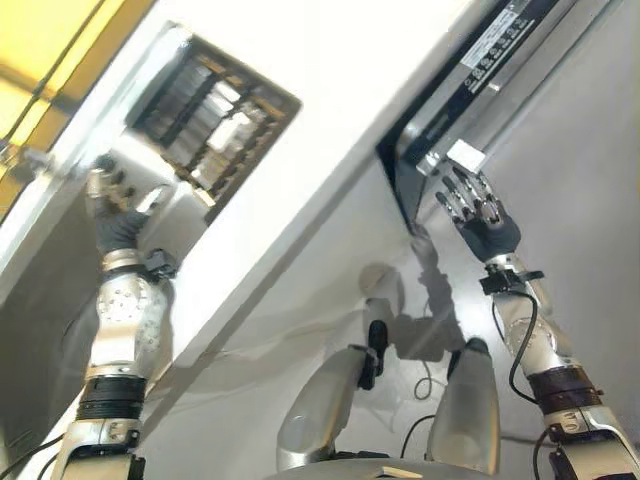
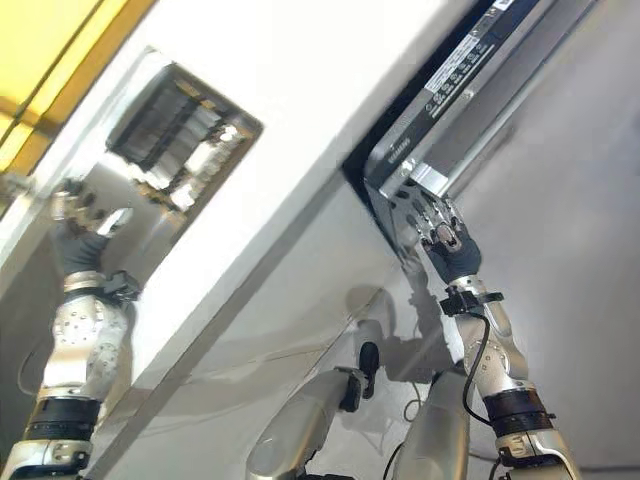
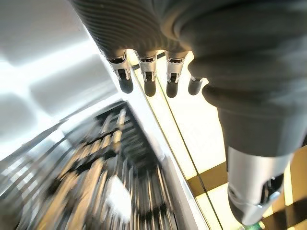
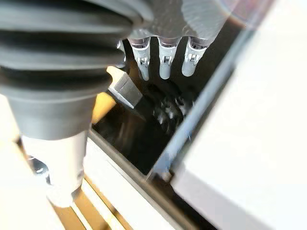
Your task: Pick up plates and place into dishwasher.
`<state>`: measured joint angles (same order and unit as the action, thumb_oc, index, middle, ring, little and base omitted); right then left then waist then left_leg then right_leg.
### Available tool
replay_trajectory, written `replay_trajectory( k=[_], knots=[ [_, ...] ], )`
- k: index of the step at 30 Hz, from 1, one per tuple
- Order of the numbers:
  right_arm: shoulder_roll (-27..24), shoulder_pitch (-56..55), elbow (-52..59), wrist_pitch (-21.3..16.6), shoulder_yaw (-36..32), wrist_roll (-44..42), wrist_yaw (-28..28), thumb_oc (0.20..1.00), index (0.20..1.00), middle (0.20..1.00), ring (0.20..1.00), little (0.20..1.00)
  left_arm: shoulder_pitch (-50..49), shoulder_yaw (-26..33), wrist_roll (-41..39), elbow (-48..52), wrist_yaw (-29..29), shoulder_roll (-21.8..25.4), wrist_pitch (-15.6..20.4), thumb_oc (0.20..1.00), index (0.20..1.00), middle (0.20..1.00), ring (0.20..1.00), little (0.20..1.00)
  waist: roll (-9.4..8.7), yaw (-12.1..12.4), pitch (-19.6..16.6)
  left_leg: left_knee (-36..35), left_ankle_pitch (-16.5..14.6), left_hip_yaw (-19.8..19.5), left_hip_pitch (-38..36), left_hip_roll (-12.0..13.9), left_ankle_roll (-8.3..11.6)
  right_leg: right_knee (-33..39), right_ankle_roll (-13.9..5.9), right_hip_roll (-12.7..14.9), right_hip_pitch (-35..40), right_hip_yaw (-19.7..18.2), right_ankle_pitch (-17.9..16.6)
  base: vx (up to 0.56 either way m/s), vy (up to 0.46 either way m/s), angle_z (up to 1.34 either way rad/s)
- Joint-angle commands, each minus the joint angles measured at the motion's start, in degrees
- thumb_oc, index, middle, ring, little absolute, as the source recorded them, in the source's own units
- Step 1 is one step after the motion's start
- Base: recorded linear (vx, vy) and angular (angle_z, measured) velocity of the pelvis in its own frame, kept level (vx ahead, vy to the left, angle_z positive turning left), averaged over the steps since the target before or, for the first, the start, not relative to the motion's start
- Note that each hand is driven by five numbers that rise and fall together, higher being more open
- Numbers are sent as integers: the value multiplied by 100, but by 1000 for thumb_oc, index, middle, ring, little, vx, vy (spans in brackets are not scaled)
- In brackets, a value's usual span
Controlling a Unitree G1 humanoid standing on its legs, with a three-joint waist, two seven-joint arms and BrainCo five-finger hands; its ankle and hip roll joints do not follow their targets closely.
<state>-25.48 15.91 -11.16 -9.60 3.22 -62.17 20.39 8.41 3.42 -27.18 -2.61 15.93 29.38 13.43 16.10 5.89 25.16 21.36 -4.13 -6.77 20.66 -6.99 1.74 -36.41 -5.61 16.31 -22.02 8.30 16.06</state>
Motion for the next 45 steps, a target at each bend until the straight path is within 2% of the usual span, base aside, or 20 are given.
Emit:
replay_trajectory(
  k=[1,6,12,17,21,23,28,33,37,39,43,45],
  knots=[
    [601,1059,1503,-1273,71,195,1149,1000,1000,1000,1000,1000,-555,41,457,282,-419,317,94,1000,1000,1000,1000,1000,-661,306,-420,-348,520,-44,75,-41,-151,816,321,-302,295,98,-884,56,-268,87],
    [721,945,1526,-1615,177,161,1055,1000,1000,1000,1000,1000,-342,56,631,323,-642,561,-23,1000,1000,1000,1000,1000,-967,498,-507,-634,630,-335,-102,67,-150,1349,304,-429,747,428,-1075,13,-225,43],
    [794,821,1510,-1568,174,163,776,1000,1000,1000,1000,1000,-225,3,705,199,-805,547,-55,1000,1000,1000,1000,1000,-1042,481,-560,-782,685,-449,-249,133,-124,1683,308,-539,1014,503,-1144,-10,-92,10],
    [868,337,1375,-1407,217,153,609,1000,1000,1000,1000,1000,-266,-53,740,218,-872,437,-52,1000,1000,1000,1000,1000,-1021,331,-650,-975,725,-393,-412,200,-108,1913,288,-563,1122,409,-1221,-11,5,-2],
    [942,-505,1147,-1390,199,-156,631,1000,1000,1000,1000,1000,-376,-25,837,342,-766,280,-137,1000,1000,1000,1000,1000,-1049,76,-832,-1288,802,-209,-617,332,-96,2290,248,-606,1252,265,-1373,-14,20,-17],
    [1050,-814,1054,-1279,139,-251,503,1000,1000,1000,1000,1000,-486,-19,883,342,-744,194,-122,1000,1000,1000,1000,1000,-1043,-32,-929,-1426,815,-113,-750,386,-88,2414,235,-633,1329,176,-1408,19,53,-35],
    [1323,-1653,762,-976,140,120,-6,1000,1000,1000,1000,1000,-828,72,1011,511,-672,-30,-197,1000,1000,1000,1000,1000,-1113,-381,-1204,-1728,802,224,-1131,527,-72,2784,184,-678,1579,-141,-1525,53,37,-39],
    [1253,-2174,688,-984,-120,151,-514,1000,1000,1000,1000,1000,-1148,140,1048,558,-619,-145,-134,1000,1000,1000,1000,1000,-1181,-615,-1425,-1907,730,485,-1417,614,-60,3077,117,-701,1748,-393,-1671,50,27,-41],
    [1134,-2338,1047,-1169,-359,429,-745,1000,1000,1000,1000,1000,-1293,187,1019,694,-622,-224,-104,1000,1000,1000,1000,1000,-1246,-704,-1568,-1924,632,588,-1549,625,-62,3279,43,-662,1854,-525,-1784,49,54,-31],
    [1054,-2344,1329,-1217,-426,671,-682,1000,1000,1000,1000,1000,-1376,211,1002,809,-620,-286,-106,1000,1000,1000,1000,1000,-1295,-700,-1664,-1938,568,594,-1642,614,-74,3386,-7,-630,1944,-566,-1829,84,82,-30],
    [859,-2190,1816,-1263,-309,1335,-537,1000,1000,1000,1000,1000,-1392,223,1029,855,-520,-378,-183,1000,1000,1000,1000,1000,-1398,-606,-1852,-1956,465,556,-1792,545,-115,3501,-96,-545,2091,-574,-1871,84,110,-12],
    [772,-2065,2025,-1295,-198,1683,-700,1000,1000,1000,1000,1000,-1373,226,1061,849,-523,-418,-223,1000,1000,1000,1000,1000,-1432,-529,-1941,-1976,438,508,-1855,502,-150,3425,-102,-513,2133,-522,-1825,89,124,0]
  ],
)
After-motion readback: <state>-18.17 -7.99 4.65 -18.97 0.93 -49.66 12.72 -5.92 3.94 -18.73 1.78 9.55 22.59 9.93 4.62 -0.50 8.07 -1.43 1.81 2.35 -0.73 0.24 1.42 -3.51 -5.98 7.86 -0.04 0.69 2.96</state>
